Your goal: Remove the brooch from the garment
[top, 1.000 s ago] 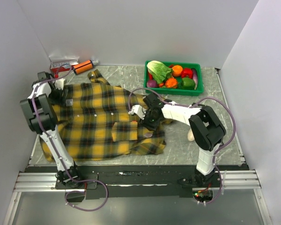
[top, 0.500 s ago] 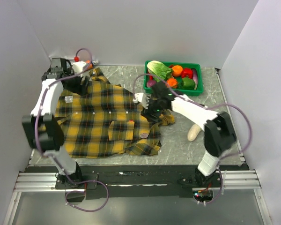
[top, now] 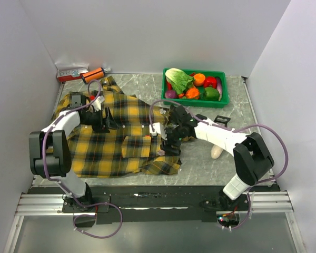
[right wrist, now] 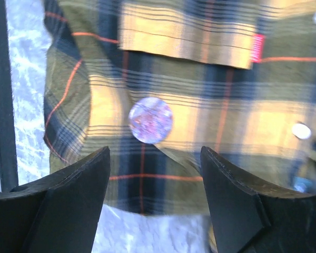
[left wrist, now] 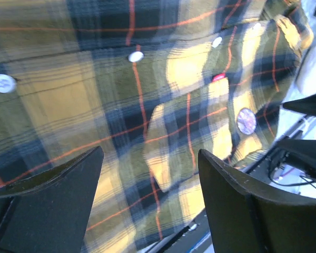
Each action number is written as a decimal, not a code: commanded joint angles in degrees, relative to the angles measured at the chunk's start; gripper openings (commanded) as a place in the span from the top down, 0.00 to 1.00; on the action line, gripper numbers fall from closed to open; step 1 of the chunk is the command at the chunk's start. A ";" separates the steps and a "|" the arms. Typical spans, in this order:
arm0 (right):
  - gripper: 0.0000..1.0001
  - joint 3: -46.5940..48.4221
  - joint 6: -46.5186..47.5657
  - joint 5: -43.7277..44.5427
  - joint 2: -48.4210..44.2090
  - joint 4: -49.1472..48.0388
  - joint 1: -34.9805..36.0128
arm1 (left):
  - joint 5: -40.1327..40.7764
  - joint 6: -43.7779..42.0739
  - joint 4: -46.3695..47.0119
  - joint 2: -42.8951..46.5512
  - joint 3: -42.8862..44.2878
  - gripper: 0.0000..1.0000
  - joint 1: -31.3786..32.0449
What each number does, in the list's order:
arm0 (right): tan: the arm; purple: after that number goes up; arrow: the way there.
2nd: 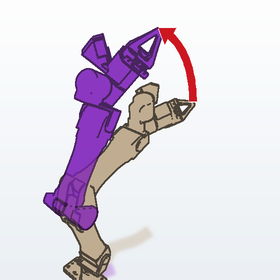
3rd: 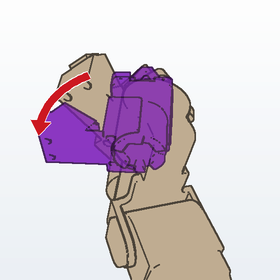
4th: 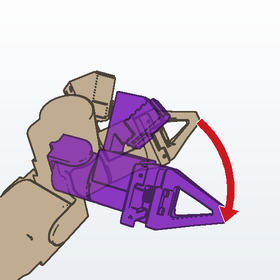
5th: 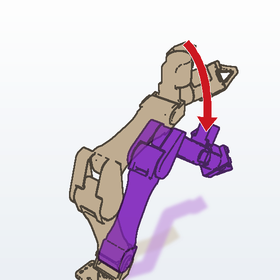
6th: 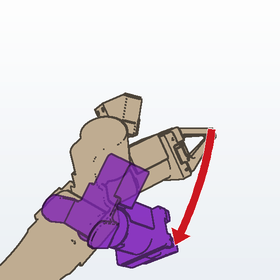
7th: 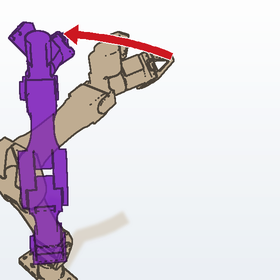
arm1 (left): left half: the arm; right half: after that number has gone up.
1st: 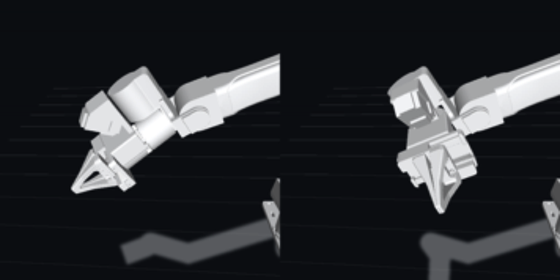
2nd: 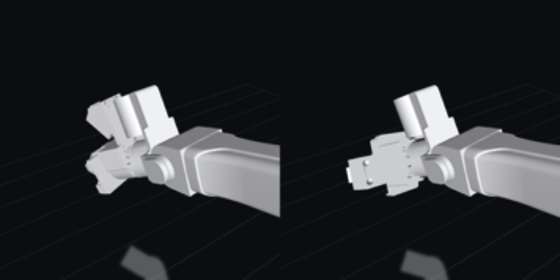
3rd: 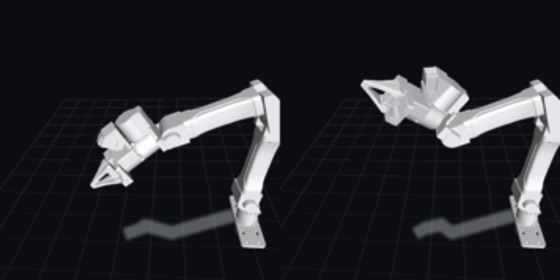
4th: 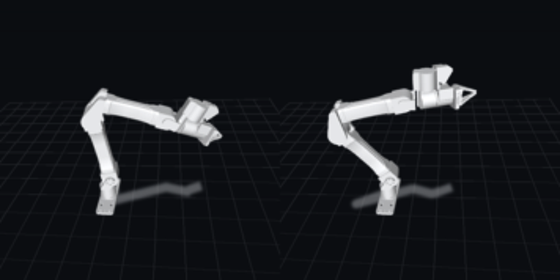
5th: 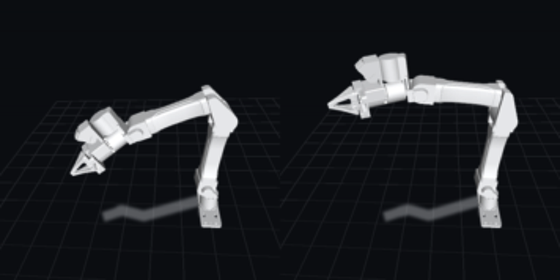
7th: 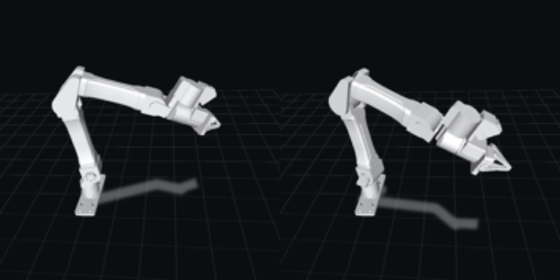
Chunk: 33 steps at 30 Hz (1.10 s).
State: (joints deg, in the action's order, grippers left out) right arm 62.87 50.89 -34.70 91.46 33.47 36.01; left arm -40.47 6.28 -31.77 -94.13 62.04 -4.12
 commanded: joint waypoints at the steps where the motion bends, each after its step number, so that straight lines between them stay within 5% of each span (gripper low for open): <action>1: 0.25 -2.74 4.30 -1.16 0.47 -6.21 1.95 | -2.33 3.12 3.56 3.25 0.36 0.21 0.52; 17: 0.43 -3.20 9.93 6.92 3.28 -7.02 6.00 | -1.19 1.10 1.45 2.20 3.87 0.22 0.43; 27: 0.65 -0.38 2.64 12.90 4.69 -9.48 6.09 | -0.49 1.45 2.94 2.11 4.23 0.23 0.43; 33: 0.66 1.89 -3.07 16.15 5.65 -9.57 6.62 | -0.67 1.28 2.77 2.02 4.40 0.24 0.43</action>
State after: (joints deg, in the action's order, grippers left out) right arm 60.55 52.18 -21.54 96.05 25.39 42.04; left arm -40.66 8.03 -29.98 -92.20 64.99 -3.66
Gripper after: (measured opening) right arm 0.335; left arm 0.766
